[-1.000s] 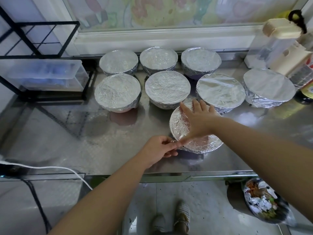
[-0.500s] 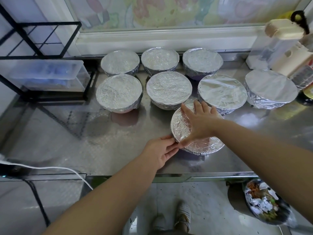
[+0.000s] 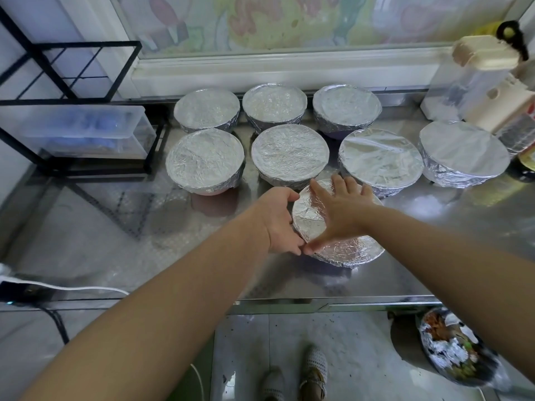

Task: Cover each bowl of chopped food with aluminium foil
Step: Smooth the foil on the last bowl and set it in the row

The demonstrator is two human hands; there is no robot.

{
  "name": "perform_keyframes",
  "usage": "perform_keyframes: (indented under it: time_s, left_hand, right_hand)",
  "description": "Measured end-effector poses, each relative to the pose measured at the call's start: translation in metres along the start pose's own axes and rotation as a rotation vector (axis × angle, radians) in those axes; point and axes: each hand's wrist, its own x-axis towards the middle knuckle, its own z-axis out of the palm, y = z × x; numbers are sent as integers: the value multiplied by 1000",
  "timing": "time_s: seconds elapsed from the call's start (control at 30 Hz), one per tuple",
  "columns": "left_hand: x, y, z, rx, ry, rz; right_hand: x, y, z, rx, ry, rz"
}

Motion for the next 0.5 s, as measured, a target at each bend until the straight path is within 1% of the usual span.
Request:
perform_keyframes:
  time_s: [0.1, 0.17, 0.23, 0.33, 0.4, 0.47, 0.5]
  left_hand:
    - [9, 1, -8, 36, -33, -33]
    - [11, -5, -13, 51, -17, 5]
    - [14, -12, -20, -22, 13, 90]
    - [20, -23, -28, -203, 95, 253]
    - [26, -34, -31, -295, 155, 335]
    - [28, -48, -31, -328, 204, 346]
    - [27, -55, -29, -339, 199, 326]
  right_hand:
    - [0, -1, -1, 8, -6, 7]
    - [-2, -3, -2, 22, -19, 30]
    - [-5, -7, -2, 53, -39, 86]
    - [-11, -10, -2, 128, -83, 180]
    - [-12, -9, -2, 142, -62, 190]
    - [-12, -8, -2, 111, -25, 148]
    - [-12, -8, -1, 110, -24, 123]
